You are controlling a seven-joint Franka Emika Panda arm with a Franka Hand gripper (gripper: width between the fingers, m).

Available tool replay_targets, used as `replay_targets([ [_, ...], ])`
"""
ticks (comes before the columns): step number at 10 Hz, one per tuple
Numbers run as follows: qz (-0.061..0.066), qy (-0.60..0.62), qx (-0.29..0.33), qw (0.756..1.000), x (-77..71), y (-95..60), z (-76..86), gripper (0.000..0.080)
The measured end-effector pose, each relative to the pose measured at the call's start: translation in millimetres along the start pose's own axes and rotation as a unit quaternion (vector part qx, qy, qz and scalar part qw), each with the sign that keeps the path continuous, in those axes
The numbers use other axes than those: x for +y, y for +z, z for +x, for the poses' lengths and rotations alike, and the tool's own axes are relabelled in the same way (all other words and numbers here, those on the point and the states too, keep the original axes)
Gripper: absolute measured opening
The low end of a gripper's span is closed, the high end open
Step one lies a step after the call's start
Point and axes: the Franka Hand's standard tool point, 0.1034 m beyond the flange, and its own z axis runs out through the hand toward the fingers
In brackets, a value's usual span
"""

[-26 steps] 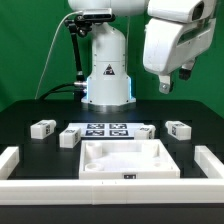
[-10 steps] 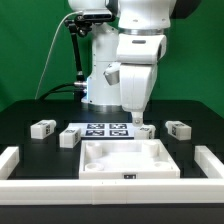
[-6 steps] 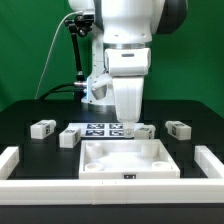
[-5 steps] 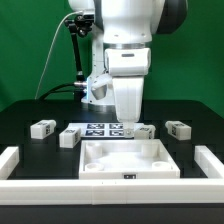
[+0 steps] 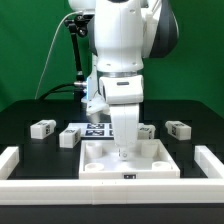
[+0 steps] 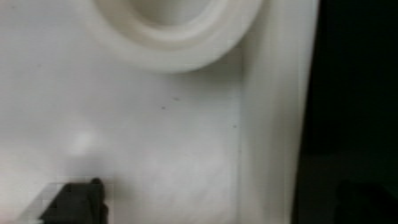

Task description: Assemble one leg

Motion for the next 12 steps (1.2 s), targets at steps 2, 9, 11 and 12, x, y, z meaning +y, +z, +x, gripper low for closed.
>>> replay_targets([
  [2,0.002,0.002,0.000,1.000,-1.3,1.8,-1.2,0.0604],
  [9,-0.003,0.002,0.000,1.000,0.2,0.7,-1.3,0.0057],
  [11,-0.004,0.002,0.000,1.000,0.7,0.5,-1.4,0.0057],
  [12,-0.004,0.002,0.000,1.000,1.0,0.4,-1.4,0.0057],
])
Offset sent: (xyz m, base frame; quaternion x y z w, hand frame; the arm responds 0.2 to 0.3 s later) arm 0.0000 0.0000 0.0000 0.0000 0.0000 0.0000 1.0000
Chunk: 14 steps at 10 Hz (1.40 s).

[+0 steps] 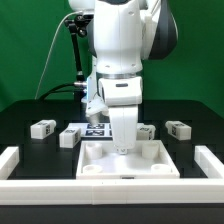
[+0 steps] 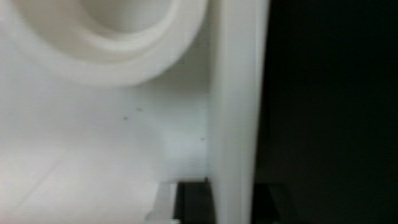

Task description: Assemble one leg

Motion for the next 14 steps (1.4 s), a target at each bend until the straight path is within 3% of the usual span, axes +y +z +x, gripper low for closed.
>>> replay_targets([
  [3,0.000,0.002,0.001,1.000,0.4,0.1,7.1,0.0057],
  [9,0.001,-0.009,0.015,1.000,0.2,2.8,64.5,0.0057],
  [12,-0.004,0.001,0.017,1.000,12.5,2.7,64.6,0.0057],
  [13,0.000,0.002,0.017,1.000,16.2,3.8,64.2,0.0057],
  [14,0.015,0.002,0.015,1.000,16.4,4.4,64.3,0.0057],
])
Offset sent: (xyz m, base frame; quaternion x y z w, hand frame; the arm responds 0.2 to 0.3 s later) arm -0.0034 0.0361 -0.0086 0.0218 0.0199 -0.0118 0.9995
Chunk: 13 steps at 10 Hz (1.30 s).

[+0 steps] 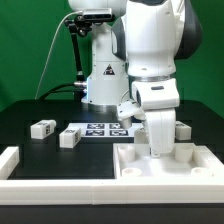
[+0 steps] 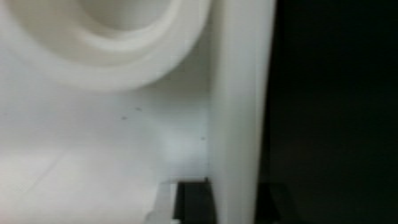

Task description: Assemble one leg

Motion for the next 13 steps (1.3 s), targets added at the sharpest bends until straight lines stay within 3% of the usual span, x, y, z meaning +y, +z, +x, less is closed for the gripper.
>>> replay_targets([
  [2,0.003,0.000,-0.001,1.000,-0.2,-0.1,-0.3,0.0057],
  [3,0.003,0.000,-0.001,1.000,-0.4,0.4,-0.6,0.0122],
  [4,0.003,0.001,-0.001,1.000,0.1,0.1,-0.8,0.0122],
  [6,0.000,0.001,0.000,1.000,1.6,-1.3,-1.0,0.0494],
  [7,-0.001,0.001,0.000,1.000,2.3,-1.7,-1.0,0.0494],
  [8,-0.002,0.001,0.000,1.000,2.7,-2.0,-1.1,0.0618],
  [13,-0.002,0.001,0.000,1.000,3.1,-2.3,-1.4,0.0649],
])
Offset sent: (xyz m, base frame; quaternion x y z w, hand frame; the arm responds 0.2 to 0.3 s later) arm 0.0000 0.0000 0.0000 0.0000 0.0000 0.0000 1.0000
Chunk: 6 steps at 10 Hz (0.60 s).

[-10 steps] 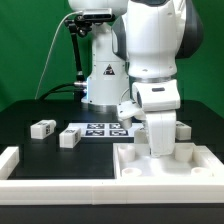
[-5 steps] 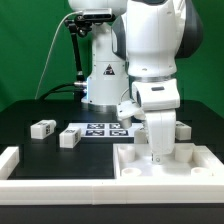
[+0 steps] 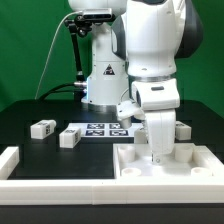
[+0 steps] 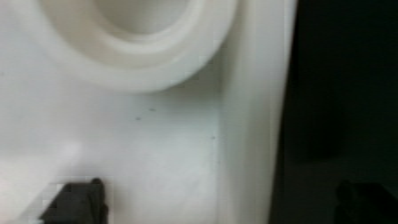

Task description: Assemble one leg

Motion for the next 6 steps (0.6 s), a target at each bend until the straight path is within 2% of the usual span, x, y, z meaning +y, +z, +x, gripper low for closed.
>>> replay_targets([
  [1,-0.005,0.011,-0.002,1.000,-1.3,-7.4,1.7,0.0649],
  [4,-0.019,0.053,-0.014,0.998,-23.3,-39.1,11.6,0.0649],
  [6,-0.018,0.090,-0.015,0.996,-37.9,-43.7,18.2,0.0649],
])
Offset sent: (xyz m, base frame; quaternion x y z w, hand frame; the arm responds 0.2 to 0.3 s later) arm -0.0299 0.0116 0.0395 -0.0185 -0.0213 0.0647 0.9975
